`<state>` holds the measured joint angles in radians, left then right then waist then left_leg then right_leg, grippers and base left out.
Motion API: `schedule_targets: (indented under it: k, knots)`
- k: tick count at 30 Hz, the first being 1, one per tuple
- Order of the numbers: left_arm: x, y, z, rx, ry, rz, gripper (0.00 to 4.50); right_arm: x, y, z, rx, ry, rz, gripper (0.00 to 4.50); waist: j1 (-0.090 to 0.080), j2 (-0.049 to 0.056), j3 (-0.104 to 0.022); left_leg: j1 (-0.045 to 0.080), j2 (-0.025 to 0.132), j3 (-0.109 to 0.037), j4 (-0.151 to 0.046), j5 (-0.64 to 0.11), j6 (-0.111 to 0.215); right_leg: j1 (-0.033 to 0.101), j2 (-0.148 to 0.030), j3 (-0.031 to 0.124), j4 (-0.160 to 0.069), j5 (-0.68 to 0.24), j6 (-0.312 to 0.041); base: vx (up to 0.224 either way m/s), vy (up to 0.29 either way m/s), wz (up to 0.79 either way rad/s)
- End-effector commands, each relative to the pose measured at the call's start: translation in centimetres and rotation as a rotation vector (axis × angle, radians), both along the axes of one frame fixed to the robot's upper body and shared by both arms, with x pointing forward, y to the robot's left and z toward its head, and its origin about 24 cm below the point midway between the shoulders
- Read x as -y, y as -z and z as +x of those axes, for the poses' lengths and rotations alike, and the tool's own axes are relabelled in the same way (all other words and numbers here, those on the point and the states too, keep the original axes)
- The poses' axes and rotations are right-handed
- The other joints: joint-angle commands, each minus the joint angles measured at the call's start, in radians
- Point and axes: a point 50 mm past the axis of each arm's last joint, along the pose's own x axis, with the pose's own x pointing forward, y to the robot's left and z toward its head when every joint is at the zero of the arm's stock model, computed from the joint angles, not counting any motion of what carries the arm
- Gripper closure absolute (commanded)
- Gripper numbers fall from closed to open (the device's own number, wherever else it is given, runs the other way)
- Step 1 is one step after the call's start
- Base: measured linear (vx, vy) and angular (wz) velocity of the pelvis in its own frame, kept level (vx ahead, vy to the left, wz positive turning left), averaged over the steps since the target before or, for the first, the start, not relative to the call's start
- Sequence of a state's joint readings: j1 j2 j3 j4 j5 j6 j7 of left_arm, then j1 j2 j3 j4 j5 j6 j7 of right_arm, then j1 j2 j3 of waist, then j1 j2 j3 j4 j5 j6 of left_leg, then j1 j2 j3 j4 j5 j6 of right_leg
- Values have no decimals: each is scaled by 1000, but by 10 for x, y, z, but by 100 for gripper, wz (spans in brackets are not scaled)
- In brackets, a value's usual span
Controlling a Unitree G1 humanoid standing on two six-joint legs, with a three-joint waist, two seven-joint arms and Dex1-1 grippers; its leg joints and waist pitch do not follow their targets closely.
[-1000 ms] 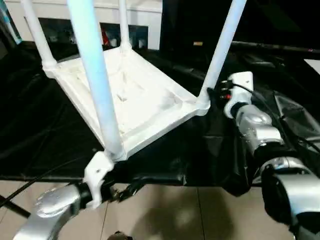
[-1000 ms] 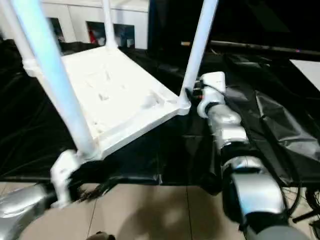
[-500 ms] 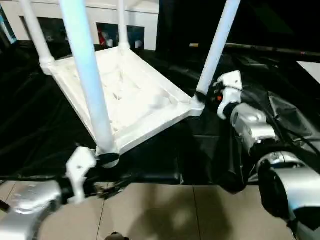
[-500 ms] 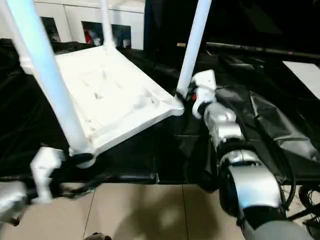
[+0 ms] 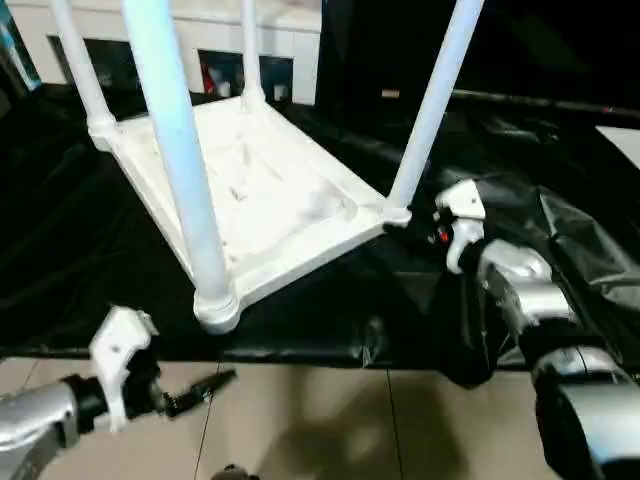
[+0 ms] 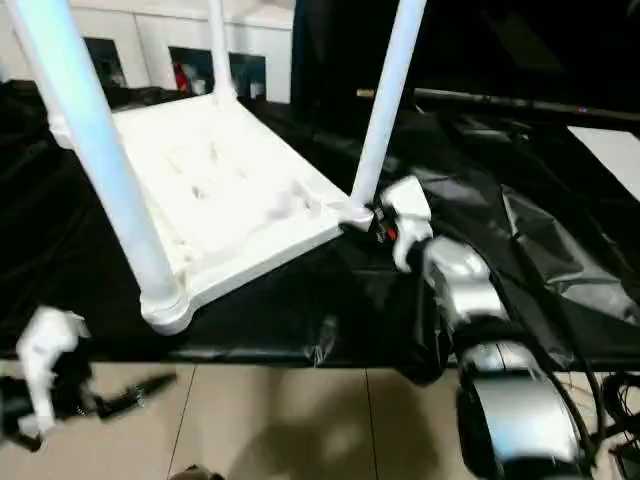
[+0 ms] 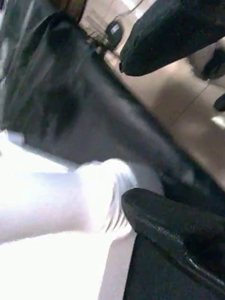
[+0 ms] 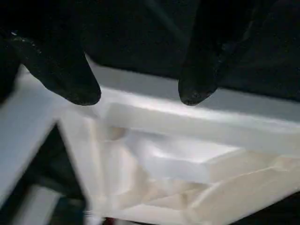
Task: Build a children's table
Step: Rotate table base
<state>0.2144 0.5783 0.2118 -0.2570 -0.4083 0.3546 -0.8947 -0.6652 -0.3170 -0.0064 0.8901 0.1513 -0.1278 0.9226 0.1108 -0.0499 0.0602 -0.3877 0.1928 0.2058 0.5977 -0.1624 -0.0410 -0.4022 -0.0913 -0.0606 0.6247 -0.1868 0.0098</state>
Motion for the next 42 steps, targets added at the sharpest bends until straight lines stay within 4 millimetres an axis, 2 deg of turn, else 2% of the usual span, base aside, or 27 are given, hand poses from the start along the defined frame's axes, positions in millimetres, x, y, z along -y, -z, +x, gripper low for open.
schedule_targets:
  k: [1,3,8,9,10,11,13,14,15,16,17,18,19,20,21,22,23,24,25,28,29,31,32,33,35,39,42]
  knots:
    - [-5,-3,4,32,-36,-18,5,0,-2,-6,-5,-80,-23,134,1,20,-52,36,45,-31,-91,-481,-56,15,-48,43,-93,-411,-162,0,0,0]
    - [-5,-3,4,32,-36,-18,5,0,-2,-6,-5,-80,-23,134,2,18,-54,37,45,-35,-92,-482,-62,16,-53,44,-95,-427,-159,0,0,0]
    - [-9,-15,29,164,-118,-51,5,-6,3,-9,-15,-84,-27,134,4,20,-53,43,43,-38,-92,-499,-71,12,-54,43,-101,-446,-152,0,0,0]
    - [-7,-18,36,191,-122,-64,5,-9,5,-9,-20,-70,-30,134,5,24,-54,43,43,-39,-92,-502,-75,13,-55,43,-99,-441,-154,0,0,0]
    - [-4,-21,44,216,-119,-80,5,-11,7,-9,-24,-52,-36,134,5,22,-55,44,42,-39,-93,-505,-79,12,-54,42,-99,-439,-154,0,0,0]
    - [1,-25,52,240,-105,-102,5,-13,9,-8,-21,-23,-52,134,6,29,-56,49,41,-39,-92,-508,-88,9,-55,43,-99,-434,-157,0,0,0]
    - [8,-29,59,257,-83,-136,5,-14,13,-6,-35,20,-63,134,4,29,-58,43,41,-42,-95,-508,-96,16,-55,40,-95,-412,-162,0,0,0]
    - [12,-31,63,263,-69,-158,5,-14,14,-5,-34,46,-73,134,5,28,-60,44,40,-41,-94,-502,-99,16,-56,40,-93,-400,-166,0,0,0]
    - [18,-34,67,269,-46,-183,5,-15,15,-4,-41,70,-66,134,5,26,-61,44,40,-40,-93,-497,-97,16,-57,41,-92,-389,-169,0,0,0]
    - [37,-41,77,273,31,-247,5,-17,19,-1,-56,140,-64,134,1,31,-60,42,39,-40,-94,-488,-96,18,-55,41,-92,-373,-174,0,0,0]
    - [47,-44,81,273,72,-276,5,-18,20,1,-62,173,-65,134,4,41,-62,49,38,-36,-91,-482,-103,12,-53,43,-92,-348,-186,0,0,0]
    - [48,-44,82,273,75,-277,5,-18,21,1,-62,175,-66,134,5,37,-62,50,37,-35,-89,-480,-103,11,-54,43,-91,-340,-192,0,0,0]
    - [60,-47,86,269,127,-303,5,-21,24,2,-76,206,-69,134,6,36,-63,48,37,-36,-89,-482,-101,15,-55,43,-90,-337,-196,0,0,0]
    - [71,-47,89,263,168,-322,5,-23,27,2,-84,237,-83,134,0,45,-64,40,36,-38,-91,-466,-103,23,-54,40,-88,-305,-197,0,0,0]
    - [79,-47,92,262,199,-328,5,-25,29,3,-94,264,-87,134,2,43,-65,39,35,-38,-90,-460,-99,26,-54,40,-84,-300,-199,0,0,0]
    - [79,-47,92,262,199,-328,5,-25,29,3,-94,264,-87,134,3,43,-67,41,36,-35,-87,-438,-89,25,-55,42,-83,-286,-205,0,0,0]
    - [89,-47,94,258,236,-334,5,-27,32,4,-108,288,-86,134,3,50,-68,37,35,-36,-86,-422,-84,29,-57,42,-81,-275,-209,0,0,0]
    - [103,-47,97,254,285,-343,5,-31,35,5,-117,316,-102,134,4,48,-69,32,35,-33,-84,-390,-74,32,-57,43,-80,-261,-210,0,0,0]
    - [103,-47,97,254,285,-343,5,-31,35,5,-117,316,-102,134,4,55,-70,32,35,-34,-84,-372,-72,32,-58,43,-79,-251,-212,0,0,0]
    - [147,-48,101,235,446,-370,5,-45,38,7,-132,343,-116,134,4,61,-75,27,35,-30,-79,-310,-57,39,-56,40,-71,-176,-232,0,0,0]
    - [151,-49,101,233,461,-373,5,-46,38,8,-131,343,-115,134,2,60,-75,28,36,-28,-78,-302,-50,37,-53,40,-70,-156,-238,0,0,0]
    - [164,-49,102,234,505,-371,5,-49,36,10,-126,352,-114,134,2,61,-78,23,37,-28,-77,-270,-40,43,-53,39,-65,-113,-246,0,0,0]
    - [172,-49,101,230,530,-371,5,-49,34,11,-123,357,-106,134,2,64,-80,23,36,-28,-75,-258,-35,46,-54,37,-64,-98,-250,0,0,0]
    - [172,-49,101,230,530,-371,5,-49,34,11,-123,357,-106,134,0,63,-79,21,35,-27,-75,-257,-32,46,-52,37,-64,-95,-249,0,0,0]
    - [191,-50,103,230,578,-378,5,-53,30,14,-113,355,-95,134,-4,65,-79,22,34,-25,-72,-251,-23,46,-51,37,-64,-79,-255,0,0,0]
    - [200,-47,114,257,536,-322,5,-53,28,17,-107,374,-104,134,-6,66,-79,22,35,-26,-72,-252,-15,49,-52,36,-66,-83,-264,0,0,0]
    - [199,-45,119,263,514,-297,5,-53,28,18,-109,372,-91,134,-10,62,-77,20,34,-26,-73,-273,-11,51,-55,36,-71,-116,-258,0,0,0]
